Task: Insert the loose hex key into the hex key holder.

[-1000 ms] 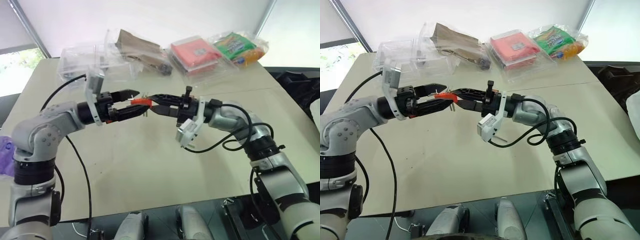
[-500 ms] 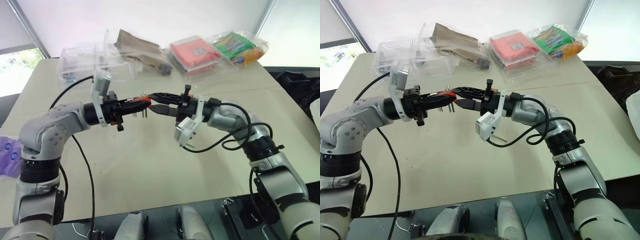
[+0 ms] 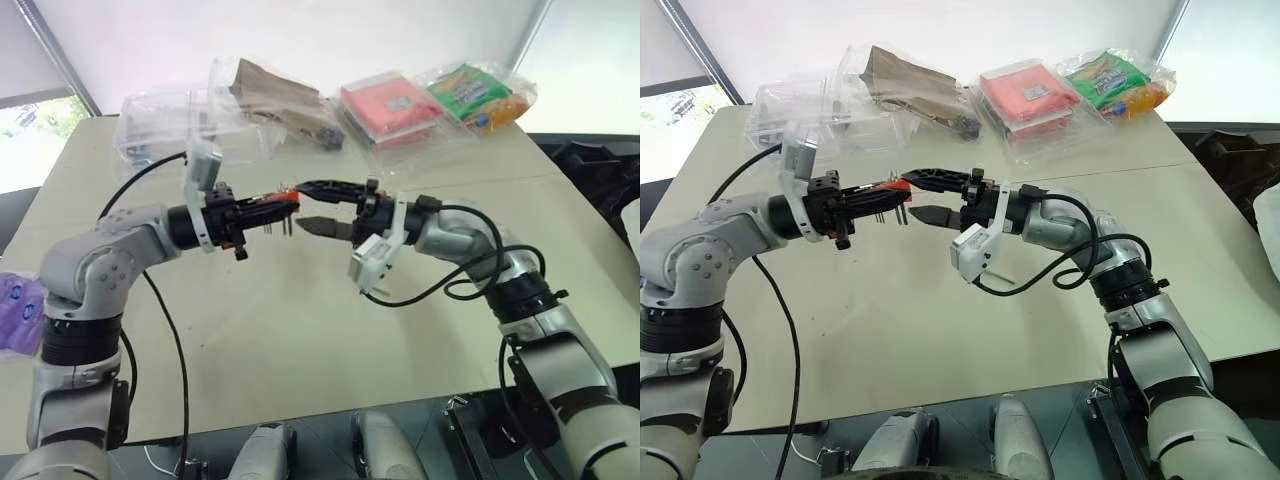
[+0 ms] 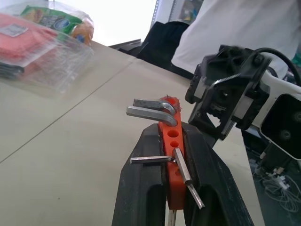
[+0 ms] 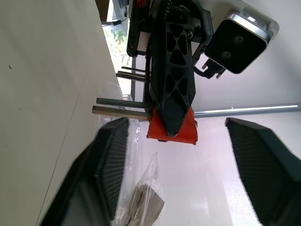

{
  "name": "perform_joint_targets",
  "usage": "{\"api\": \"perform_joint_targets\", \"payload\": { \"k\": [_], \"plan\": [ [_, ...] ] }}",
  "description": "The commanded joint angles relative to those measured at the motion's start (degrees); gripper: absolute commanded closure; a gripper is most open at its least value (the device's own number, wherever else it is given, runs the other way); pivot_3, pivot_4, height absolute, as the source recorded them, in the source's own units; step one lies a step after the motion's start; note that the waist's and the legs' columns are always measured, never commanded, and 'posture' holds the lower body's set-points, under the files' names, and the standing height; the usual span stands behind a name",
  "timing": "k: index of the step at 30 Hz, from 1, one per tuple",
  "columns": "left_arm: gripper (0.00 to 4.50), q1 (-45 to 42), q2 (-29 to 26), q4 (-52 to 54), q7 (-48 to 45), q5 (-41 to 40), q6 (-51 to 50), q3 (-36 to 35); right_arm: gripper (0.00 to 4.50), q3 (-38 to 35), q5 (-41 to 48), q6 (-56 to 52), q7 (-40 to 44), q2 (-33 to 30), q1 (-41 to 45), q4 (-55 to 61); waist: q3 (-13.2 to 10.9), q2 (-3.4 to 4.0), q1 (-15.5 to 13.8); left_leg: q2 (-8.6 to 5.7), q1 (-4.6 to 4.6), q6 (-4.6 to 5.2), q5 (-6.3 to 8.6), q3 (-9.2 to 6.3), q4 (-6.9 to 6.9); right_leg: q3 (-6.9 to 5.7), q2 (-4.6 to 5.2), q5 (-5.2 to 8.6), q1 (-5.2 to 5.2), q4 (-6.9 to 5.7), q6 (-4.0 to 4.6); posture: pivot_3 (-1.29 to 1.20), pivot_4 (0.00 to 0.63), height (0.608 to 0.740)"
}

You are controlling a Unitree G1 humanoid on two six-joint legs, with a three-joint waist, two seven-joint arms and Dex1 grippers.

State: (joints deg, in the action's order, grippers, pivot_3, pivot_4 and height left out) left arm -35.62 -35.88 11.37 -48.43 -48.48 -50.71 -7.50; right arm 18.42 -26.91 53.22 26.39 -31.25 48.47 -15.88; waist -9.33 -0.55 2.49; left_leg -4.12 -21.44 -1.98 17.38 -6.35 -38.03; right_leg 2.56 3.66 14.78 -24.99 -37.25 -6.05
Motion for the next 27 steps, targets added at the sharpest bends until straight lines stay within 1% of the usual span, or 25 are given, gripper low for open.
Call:
{"api": "perform_joint_targets", "payload": {
  "k": [1,3,5,8,11,13,15,18,22,27],
  "plan": [
    [4.50,0.99,-1.12,2.15,0.08,2.59,3.27,-0.28,0.06,0.49,5.93,-4.43,5.72,-2.10,-0.93,2.08,0.00,0.00,-0.02,0.00,0.00,0.00,0.00,0.00,0.00,0.00,0.00,0.00,0.01,0.00,0.00,0.00,0.150,0.740],
    [4.50,2.31,-1.21,3.09,0.86,5.07,5.89,-0.33,0.06,-0.98,13.68,-15.21,11.14,-2.16,-3.60,3.63,0.00,0.00,0.00,0.00,0.01,0.00,0.00,0.00,0.00,0.00,0.01,0.00,0.03,0.02,0.00,0.00,0.150,0.740],
    [4.50,3.45,-0.95,3.90,1.82,6.92,7.90,-0.45,0.06,-3.31,21.07,-30.71,16.11,-2.02,-6.47,7.34,0.00,0.00,-0.10,0.01,0.00,0.01,0.00,-0.03,0.00,0.00,0.02,0.00,0.05,0.02,0.00,0.00,0.150,0.740],
    [4.50,5.06,-0.21,5.45,3.57,9.40,11.33,-1.06,0.06,-6.07,29.35,-57.63,21.63,-3.32,-10.15,15.12,0.00,0.00,-0.38,0.01,-0.04,0.01,0.00,-0.06,-0.04,0.02,0.04,0.00,0.05,0.03,0.00,0.00,0.150,0.740],
    [4.50,6.24,0.85,6.32,5.48,11.26,14.27,-1.56,0.06,-8.16,35.22,-80.71,23.72,-5.12,-12.77,22.15,0.00,0.00,-0.91,0.01,-0.04,0.03,0.02,-0.06,-0.06,0.07,0.11,0.00,0.05,0.03,0.00,0.00,0.150,0.740],
    [4.50,7.09,1.07,6.98,6.07,11.93,15.33,-1.55,0.06,-9.24,38.29,-90.91,24.15,-6.23,-14.50,26.02,0.00,0.00,-1.51,0.01,-0.04,0.06,0.03,-0.05,-0.05,0.09,0.13,0.00,0.04,0.05,0.00,0.00,0.150,0.740],
    [4.50,7.98,1.27,7.82,6.71,12.40,16.00,-1.44,0.06,-11.04,41.64,-101.71,22.30,-5.57,-16.54,29.03,0.00,0.00,-1.71,0.02,-0.04,0.16,0.09,-0.06,-0.05,0.09,0.13,0.00,0.04,0.05,0.00,0.00,0.150,0.740],
    [4.50,8.63,1.61,8.48,7.89,12.55,16.41,-1.63,0.06,-10.69,42.79,-106.77,20.81,-5.52,-19.69,32.10,0.00,0.00,-1.89,0.02,-0.05,0.35,0.19,-0.06,-0.06,0.09,0.15,0.00,0.05,0.06,0.00,0.00,0.150,0.740],
    [4.50,8.61,1.67,8.36,8.56,12.47,16.45,-1.80,0.06,-9.44,42.98,-109.20,18.84,-5.28,-23.06,33.85,0.00,0.00,-1.90,0.00,-0.05,0.35,0.20,-0.03,-0.10,0.08,0.16,0.00,0.07,0.06,0.00,0.00,0.150,0.740],
    [4.50,8.74,1.65,8.48,9.03,12.42,16.37,-1.66,0.06,-7.19,41.08,-105.50,16.18,-3.76,-25.53,33.21,0.00,0.00,-1.84,0.00,-0.05,0.35,0.19,-0.03,-0.09,0.04,0.15,0.00,0.06,0.05,0.00,0.00,0.150,0.740]
  ]
}}
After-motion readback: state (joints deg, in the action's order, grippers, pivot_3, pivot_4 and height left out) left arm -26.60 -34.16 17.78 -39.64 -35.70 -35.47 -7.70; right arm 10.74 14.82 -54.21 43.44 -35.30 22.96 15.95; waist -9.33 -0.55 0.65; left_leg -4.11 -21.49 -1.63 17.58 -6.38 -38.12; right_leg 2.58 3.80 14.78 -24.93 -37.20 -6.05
